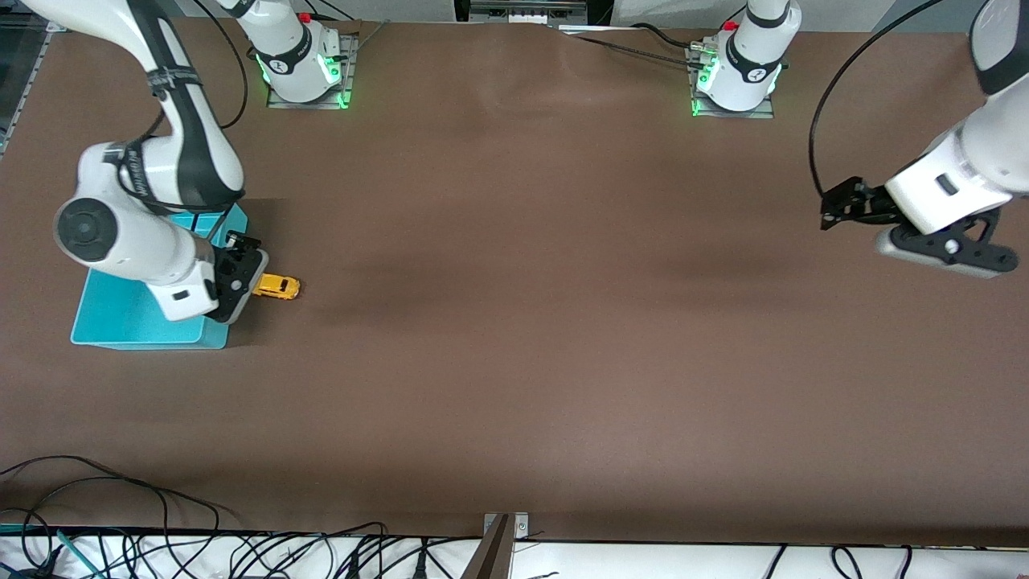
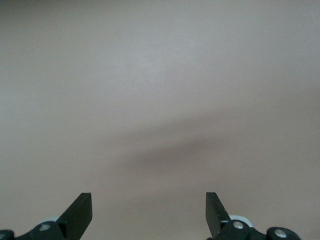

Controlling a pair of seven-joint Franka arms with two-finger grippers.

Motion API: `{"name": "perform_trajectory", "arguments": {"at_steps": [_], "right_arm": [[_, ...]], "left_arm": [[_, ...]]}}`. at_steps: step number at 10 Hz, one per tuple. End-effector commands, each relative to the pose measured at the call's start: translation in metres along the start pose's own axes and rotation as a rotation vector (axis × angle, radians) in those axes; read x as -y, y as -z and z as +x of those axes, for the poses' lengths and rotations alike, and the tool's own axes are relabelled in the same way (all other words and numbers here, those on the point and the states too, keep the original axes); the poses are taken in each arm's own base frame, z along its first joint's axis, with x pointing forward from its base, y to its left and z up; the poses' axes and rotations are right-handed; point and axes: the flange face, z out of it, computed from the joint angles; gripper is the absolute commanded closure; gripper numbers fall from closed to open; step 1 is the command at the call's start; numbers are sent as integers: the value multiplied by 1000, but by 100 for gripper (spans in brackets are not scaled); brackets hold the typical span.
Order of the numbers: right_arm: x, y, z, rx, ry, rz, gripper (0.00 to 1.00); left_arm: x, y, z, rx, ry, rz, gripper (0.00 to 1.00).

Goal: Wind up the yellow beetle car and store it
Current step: 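Close the right gripper on the yellow car beside the bin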

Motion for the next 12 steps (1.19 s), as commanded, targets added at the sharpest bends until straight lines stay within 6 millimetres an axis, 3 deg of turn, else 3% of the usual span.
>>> {"name": "perform_trajectory", "arguments": {"at_steps": [1, 4, 7, 9, 12], "right_arm": [[41, -30, -5, 19, 142, -43, 0], [48, -54, -11, 17, 313, -96, 0], [36, -79, -34, 22, 363, -89, 0], [31, -104, -36, 6, 385, -97, 0], [30, -117, -34, -6, 395, -108, 0]], "left_arm": [[-1, 1, -40, -52, 42, 31, 0], [-10, 5, -39, -62, 146, 27, 0], [-10, 3, -37, -59, 161, -31, 0], [-11, -3, -34, -46, 154, -23, 0], [-8, -10, -24, -28, 158, -23, 0]]}}
